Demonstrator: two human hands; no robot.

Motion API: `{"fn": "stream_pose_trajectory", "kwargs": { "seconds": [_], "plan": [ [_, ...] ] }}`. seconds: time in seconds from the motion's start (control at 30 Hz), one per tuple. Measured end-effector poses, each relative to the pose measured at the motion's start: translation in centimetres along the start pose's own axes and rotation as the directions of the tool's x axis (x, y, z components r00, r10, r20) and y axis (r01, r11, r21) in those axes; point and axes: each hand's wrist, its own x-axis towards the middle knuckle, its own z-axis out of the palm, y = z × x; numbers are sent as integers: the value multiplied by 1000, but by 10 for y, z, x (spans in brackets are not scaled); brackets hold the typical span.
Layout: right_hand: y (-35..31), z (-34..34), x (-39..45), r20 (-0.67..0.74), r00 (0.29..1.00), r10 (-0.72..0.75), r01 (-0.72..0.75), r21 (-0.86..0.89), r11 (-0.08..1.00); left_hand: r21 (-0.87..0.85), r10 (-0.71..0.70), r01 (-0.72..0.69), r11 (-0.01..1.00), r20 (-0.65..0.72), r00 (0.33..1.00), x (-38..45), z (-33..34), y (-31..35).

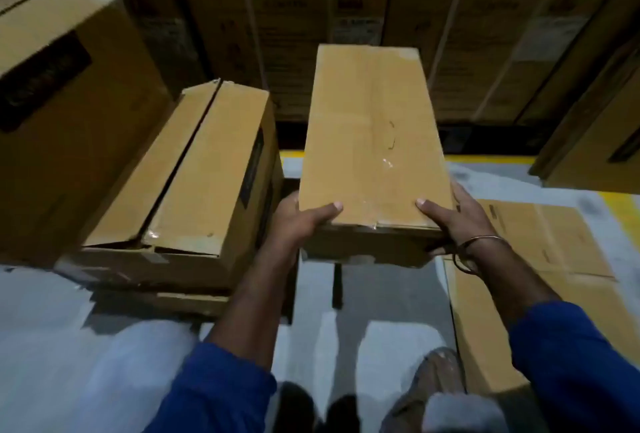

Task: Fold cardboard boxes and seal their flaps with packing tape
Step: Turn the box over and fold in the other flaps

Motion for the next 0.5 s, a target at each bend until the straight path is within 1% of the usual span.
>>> {"fn": "stream_pose_trajectory", "kwargs": {
  "seconds": [0.07, 0.13, 0.23, 0.33, 0.37, 0.43, 0.5],
  "plan": [
    [-37, 12, -17, 5, 997, -81, 81, 48, 996, 13, 119, -118, 993, -60, 991, -13, -24, 43],
    [-70, 32, -33, 20, 987, -162, 159, 83, 984, 18, 199, -198, 980, -137, 970, -34, -53, 80],
    [-112, 75, -53, 66, 977, -205, 194, 147, 970, -18, 264, -279, 960, -265, 927, -60, -110, 116],
    [-140, 126, -72, 166, 959, -229, 203, 164, 965, -53, 246, -294, 954, -418, 875, -76, -168, 130],
    [-147, 144, -78, 206, 955, -212, 181, 160, 971, -73, 232, -298, 952, -463, 855, -78, -189, 130],
    [-160, 179, -88, 277, 946, -170, 129, 159, 979, -165, 185, -317, 934, -536, 824, -86, -228, 128],
    [-171, 212, -99, 348, 928, -132, 73, 178, 981, -208, 145, -327, 922, -596, 790, -90, -263, 123]
  ]
}}
